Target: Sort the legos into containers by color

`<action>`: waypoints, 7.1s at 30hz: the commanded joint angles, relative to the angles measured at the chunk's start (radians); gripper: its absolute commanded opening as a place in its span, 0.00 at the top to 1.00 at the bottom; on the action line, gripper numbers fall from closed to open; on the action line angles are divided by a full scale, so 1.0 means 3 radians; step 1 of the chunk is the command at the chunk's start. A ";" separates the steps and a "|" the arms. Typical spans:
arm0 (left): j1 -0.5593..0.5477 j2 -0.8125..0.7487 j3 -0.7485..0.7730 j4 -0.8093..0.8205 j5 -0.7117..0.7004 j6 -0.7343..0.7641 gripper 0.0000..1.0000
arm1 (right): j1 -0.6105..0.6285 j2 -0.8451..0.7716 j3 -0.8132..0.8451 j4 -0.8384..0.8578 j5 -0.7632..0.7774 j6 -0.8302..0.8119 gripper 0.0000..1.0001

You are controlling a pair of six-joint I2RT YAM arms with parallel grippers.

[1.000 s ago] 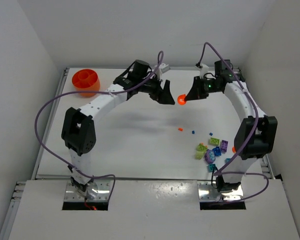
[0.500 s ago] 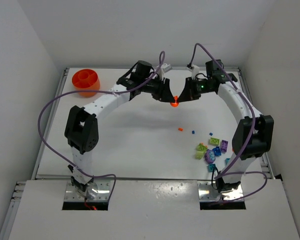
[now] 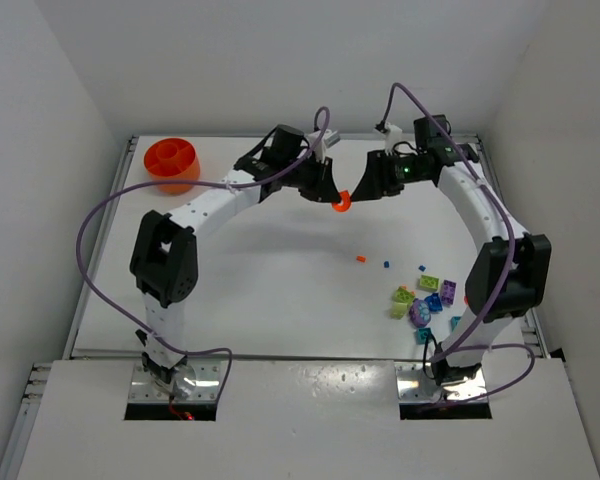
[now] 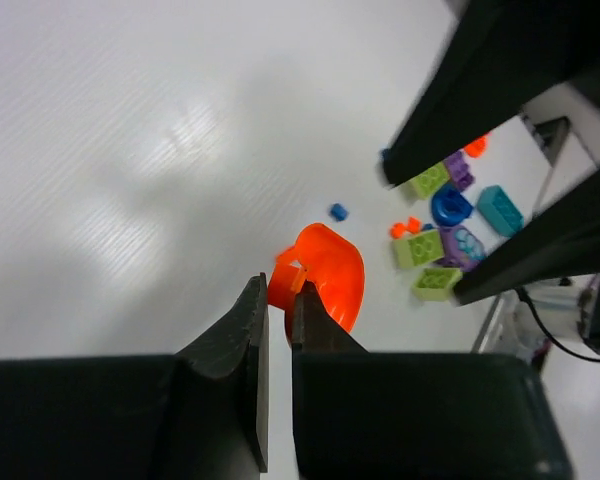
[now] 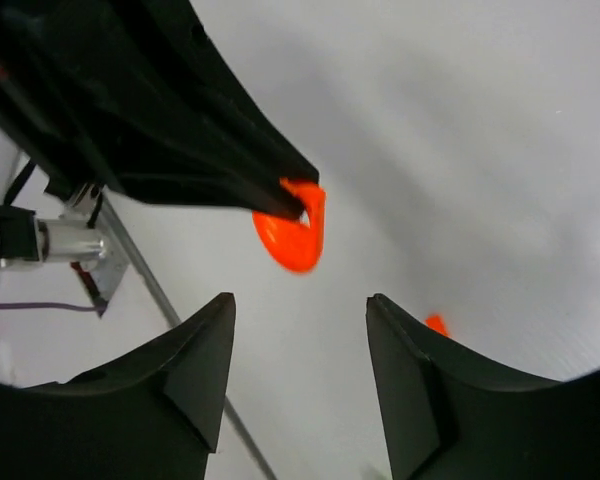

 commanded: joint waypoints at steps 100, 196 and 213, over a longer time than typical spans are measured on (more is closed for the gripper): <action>0.1589 0.0887 0.1647 -0.0773 -0.3413 0.2069 0.44 | -0.0382 -0.0106 -0.0631 -0.0167 0.1777 -0.0996 0.45; 0.0126 0.0477 0.1815 -0.1678 -0.2108 0.1523 0.17 | -0.2141 -0.0245 -0.2763 0.0578 0.2375 -0.2198 0.42; 0.0096 0.0508 0.1815 -0.1648 -0.2139 0.1523 0.17 | -0.1977 0.0103 -0.2753 0.0849 0.2534 -0.2034 0.56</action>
